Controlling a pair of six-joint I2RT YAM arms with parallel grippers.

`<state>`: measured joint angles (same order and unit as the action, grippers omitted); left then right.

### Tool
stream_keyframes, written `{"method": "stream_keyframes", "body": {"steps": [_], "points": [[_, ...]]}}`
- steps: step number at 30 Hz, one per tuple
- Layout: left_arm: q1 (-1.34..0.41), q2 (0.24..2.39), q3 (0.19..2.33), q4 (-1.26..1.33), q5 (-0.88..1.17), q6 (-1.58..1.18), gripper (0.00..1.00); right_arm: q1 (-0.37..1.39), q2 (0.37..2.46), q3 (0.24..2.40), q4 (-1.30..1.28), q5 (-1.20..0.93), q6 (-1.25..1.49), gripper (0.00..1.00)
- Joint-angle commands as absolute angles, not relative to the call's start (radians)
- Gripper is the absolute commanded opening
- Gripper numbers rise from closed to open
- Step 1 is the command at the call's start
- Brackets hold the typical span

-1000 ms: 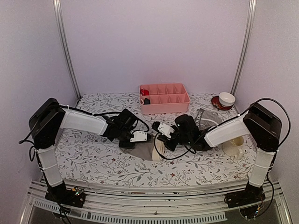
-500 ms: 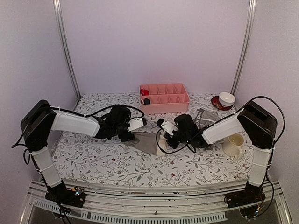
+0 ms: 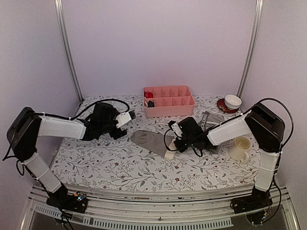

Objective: Roll the underwear
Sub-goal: Turn over the underwear at the center of the board.

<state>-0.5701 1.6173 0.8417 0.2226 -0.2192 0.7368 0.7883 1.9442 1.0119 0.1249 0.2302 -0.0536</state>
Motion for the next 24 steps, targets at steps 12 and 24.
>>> {"method": "stream_keyframes", "body": {"steps": [12, 24], "points": [[-0.714, 1.738, 1.038, 0.094, 0.048, 0.598, 0.82, 0.771, 1.846, 0.942, 0.114, 0.148, 0.043, 0.02], [-0.726, 2.082, 1.2, 0.076, -0.297, 0.596, 0.71, 0.77, 1.821, 0.926, 0.131, 0.187, 0.019, 0.02]]}}
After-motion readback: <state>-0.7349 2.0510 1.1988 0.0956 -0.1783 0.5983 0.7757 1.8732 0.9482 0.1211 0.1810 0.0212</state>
